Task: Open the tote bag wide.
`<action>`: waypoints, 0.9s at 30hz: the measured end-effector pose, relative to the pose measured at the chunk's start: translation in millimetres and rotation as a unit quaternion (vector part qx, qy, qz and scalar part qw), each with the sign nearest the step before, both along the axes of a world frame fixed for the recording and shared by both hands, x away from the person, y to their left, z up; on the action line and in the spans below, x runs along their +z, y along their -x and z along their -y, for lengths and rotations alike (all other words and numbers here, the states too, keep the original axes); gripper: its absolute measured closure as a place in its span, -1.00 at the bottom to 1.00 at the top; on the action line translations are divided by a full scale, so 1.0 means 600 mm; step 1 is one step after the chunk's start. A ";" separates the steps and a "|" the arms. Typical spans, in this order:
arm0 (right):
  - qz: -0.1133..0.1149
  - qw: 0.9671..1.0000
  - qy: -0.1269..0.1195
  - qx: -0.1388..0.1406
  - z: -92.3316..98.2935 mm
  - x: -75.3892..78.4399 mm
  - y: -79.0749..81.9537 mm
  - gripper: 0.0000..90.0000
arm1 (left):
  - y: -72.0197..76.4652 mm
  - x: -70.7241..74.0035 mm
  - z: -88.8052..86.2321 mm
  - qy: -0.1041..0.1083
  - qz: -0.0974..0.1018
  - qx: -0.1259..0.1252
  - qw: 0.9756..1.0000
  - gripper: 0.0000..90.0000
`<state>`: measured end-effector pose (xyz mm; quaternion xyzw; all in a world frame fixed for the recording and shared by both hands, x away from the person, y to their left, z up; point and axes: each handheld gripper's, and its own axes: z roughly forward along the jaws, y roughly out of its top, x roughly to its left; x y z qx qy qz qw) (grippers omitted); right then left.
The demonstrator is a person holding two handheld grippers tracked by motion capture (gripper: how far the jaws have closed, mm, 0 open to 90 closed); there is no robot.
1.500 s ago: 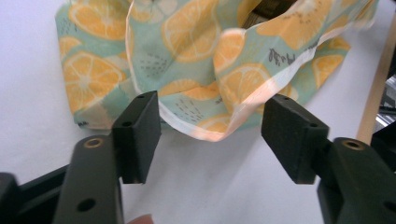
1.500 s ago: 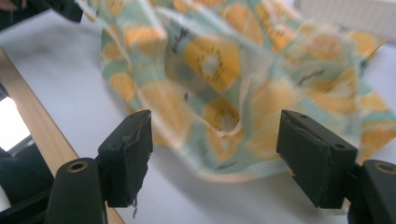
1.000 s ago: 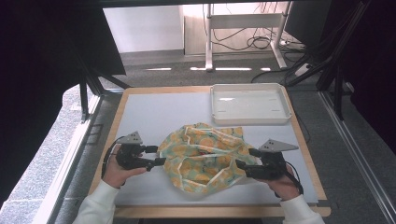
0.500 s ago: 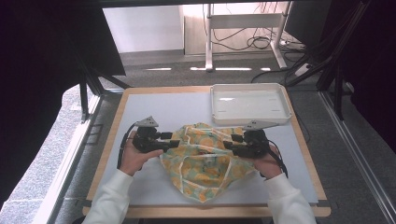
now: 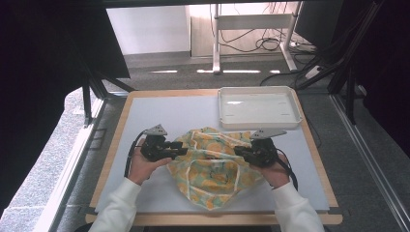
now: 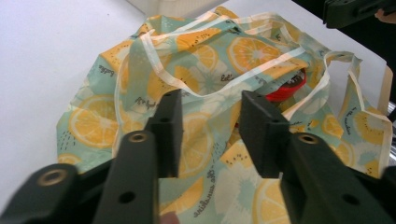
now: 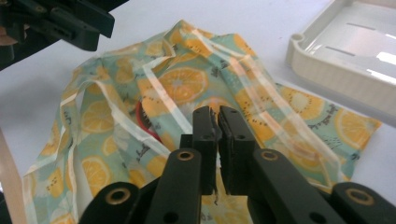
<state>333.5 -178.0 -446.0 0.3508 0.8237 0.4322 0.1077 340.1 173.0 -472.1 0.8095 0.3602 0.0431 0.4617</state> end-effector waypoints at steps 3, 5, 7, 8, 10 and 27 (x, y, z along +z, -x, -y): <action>-0.004 1.000 0.003 0.007 0.000 -0.004 0.002 0.94 | 0.000 -0.002 0.000 0.001 -0.002 -0.004 1.000 0.47; -0.007 1.000 0.004 0.008 0.001 -0.007 0.004 0.95 | 0.000 -0.004 0.001 0.000 -0.004 -0.008 1.000 0.52; -0.008 1.000 0.006 0.009 0.001 -0.010 0.006 0.96 | 0.000 -0.005 0.002 0.001 -0.007 -0.011 1.000 0.62; -0.007 1.000 0.007 0.011 0.002 -0.011 0.007 0.96 | 0.000 -0.006 0.003 -0.001 -0.007 -0.013 1.000 0.66; -0.009 1.000 0.009 0.012 0.001 -0.014 0.009 0.96 | 0.001 -0.008 0.005 -0.003 -0.006 -0.014 1.000 0.75; -0.032 0.999 0.016 0.021 0.001 -0.036 0.015 0.96 | 0.004 -0.013 0.017 -0.002 0.000 -0.002 1.000 0.99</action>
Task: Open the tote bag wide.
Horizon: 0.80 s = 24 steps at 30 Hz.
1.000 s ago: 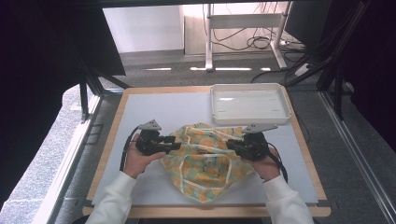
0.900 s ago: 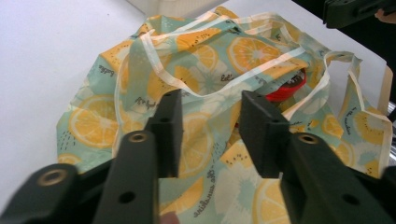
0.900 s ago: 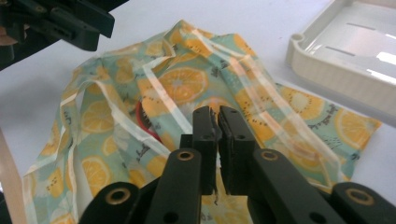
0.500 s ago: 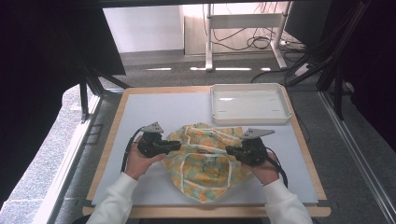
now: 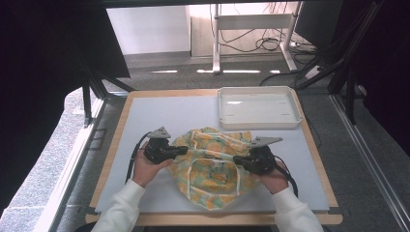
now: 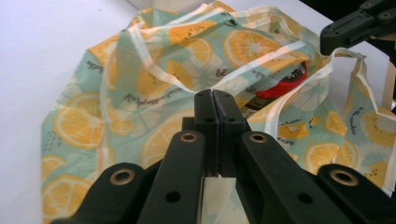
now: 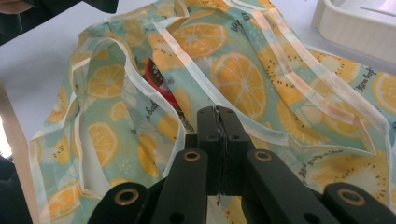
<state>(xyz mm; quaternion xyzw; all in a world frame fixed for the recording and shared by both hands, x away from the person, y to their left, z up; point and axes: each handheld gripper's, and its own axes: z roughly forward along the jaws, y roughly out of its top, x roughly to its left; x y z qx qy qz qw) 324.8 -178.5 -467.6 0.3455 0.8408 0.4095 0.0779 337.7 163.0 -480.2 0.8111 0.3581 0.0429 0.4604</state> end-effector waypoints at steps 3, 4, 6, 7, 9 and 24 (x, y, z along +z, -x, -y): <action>-0.006 1.000 0.001 0.001 0.002 -0.004 -0.002 0.96 | 0.000 -0.003 0.006 -0.003 0.000 -0.005 1.000 0.99; -0.010 1.000 0.000 0.000 0.002 -0.005 -0.002 0.96 | 0.000 -0.004 0.009 -0.004 -0.001 -0.005 1.000 0.99; -0.014 1.000 0.002 0.004 0.001 -0.010 -0.003 0.97 | 0.000 -0.006 0.013 -0.007 0.000 -0.007 1.000 0.99; -0.015 1.000 0.002 0.005 0.000 -0.011 -0.002 0.97 | 0.000 -0.007 0.015 -0.007 0.000 -0.008 1.000 0.99; -0.015 1.000 0.004 0.009 -0.004 -0.012 0.001 0.97 | 0.000 -0.009 0.020 -0.008 0.000 -0.013 1.000 0.99; -0.034 0.998 0.023 0.038 -0.022 -0.031 0.019 0.97 | -0.007 -0.027 0.064 -0.031 -0.017 -0.073 0.997 0.99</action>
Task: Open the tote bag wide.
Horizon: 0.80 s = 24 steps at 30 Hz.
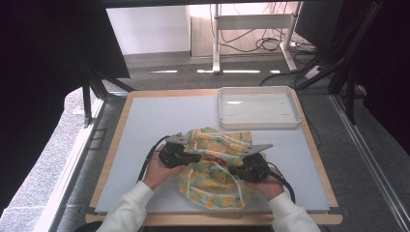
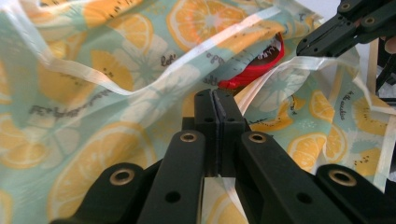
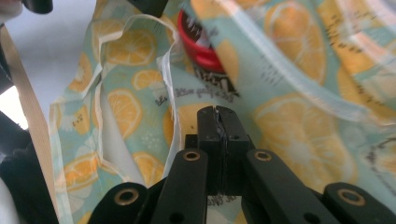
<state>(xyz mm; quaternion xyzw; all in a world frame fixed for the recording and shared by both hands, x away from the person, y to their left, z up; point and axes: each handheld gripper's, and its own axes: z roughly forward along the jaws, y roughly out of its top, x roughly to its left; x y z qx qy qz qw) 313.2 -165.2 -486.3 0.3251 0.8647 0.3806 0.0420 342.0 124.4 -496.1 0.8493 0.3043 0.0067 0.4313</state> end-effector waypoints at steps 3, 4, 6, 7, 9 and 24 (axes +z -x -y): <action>-0.004 1.000 0.008 0.007 -0.006 -0.007 0.001 0.96 | 0.000 -0.005 0.005 -0.003 -0.006 -0.001 1.000 0.99; -0.004 1.000 0.009 0.009 -0.007 -0.009 0.002 0.96 | 0.000 -0.006 0.006 -0.008 -0.006 -0.005 1.000 0.99; -0.007 1.000 0.011 0.013 -0.010 -0.011 0.002 0.96 | 0.000 -0.009 0.009 -0.011 -0.007 -0.005 1.000 0.99; -0.008 1.000 0.011 0.014 -0.011 -0.012 0.003 0.96 | 0.000 -0.011 0.010 -0.010 -0.010 -0.004 1.000 0.99; -0.009 1.000 0.014 0.014 -0.012 -0.014 0.002 0.96 | -0.002 -0.014 0.012 -0.014 -0.011 -0.003 1.000 0.99; -0.004 1.000 0.021 0.016 -0.011 -0.015 -0.002 0.96 | -0.022 -0.027 0.024 -0.038 0.011 0.026 0.999 1.00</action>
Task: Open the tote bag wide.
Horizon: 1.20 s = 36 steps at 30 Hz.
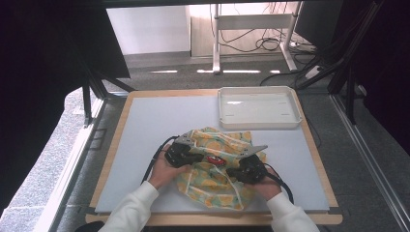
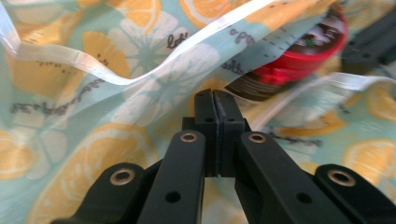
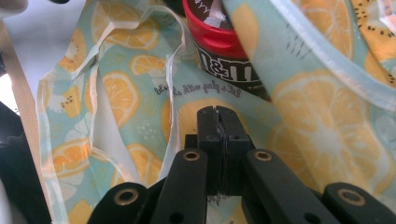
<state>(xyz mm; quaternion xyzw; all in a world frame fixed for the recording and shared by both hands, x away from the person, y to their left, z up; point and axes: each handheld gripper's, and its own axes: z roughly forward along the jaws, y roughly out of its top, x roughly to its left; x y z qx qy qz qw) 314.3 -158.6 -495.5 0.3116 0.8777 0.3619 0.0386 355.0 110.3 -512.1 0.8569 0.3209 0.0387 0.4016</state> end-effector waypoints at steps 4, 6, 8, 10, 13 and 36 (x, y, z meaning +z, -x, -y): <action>0.000 1.000 0.001 0.000 -0.001 0.001 0.001 0.96 | -0.011 0.005 0.001 -0.007 0.008 0.006 1.000 1.00; -0.001 1.000 0.002 0.000 -0.001 0.000 0.001 0.96 | -0.017 0.007 0.003 -0.005 0.013 0.011 1.000 1.00; 0.001 1.000 0.002 0.001 -0.001 0.000 -0.001 0.96 | -0.023 0.011 0.006 -0.004 0.016 0.017 1.000 1.00; 0.001 1.000 0.003 0.001 -0.001 0.001 -0.002 0.96 | -0.030 0.014 0.008 -0.002 0.020 0.019 1.000 1.00; 0.002 1.000 0.004 0.002 0.000 0.000 -0.004 0.96 | -0.041 0.012 0.015 0.004 0.016 0.026 1.000 1.00; 0.034 0.997 0.030 -0.065 -0.003 0.003 -0.051 0.97 | -0.089 -0.005 0.039 -0.016 0.000 0.043 0.999 1.00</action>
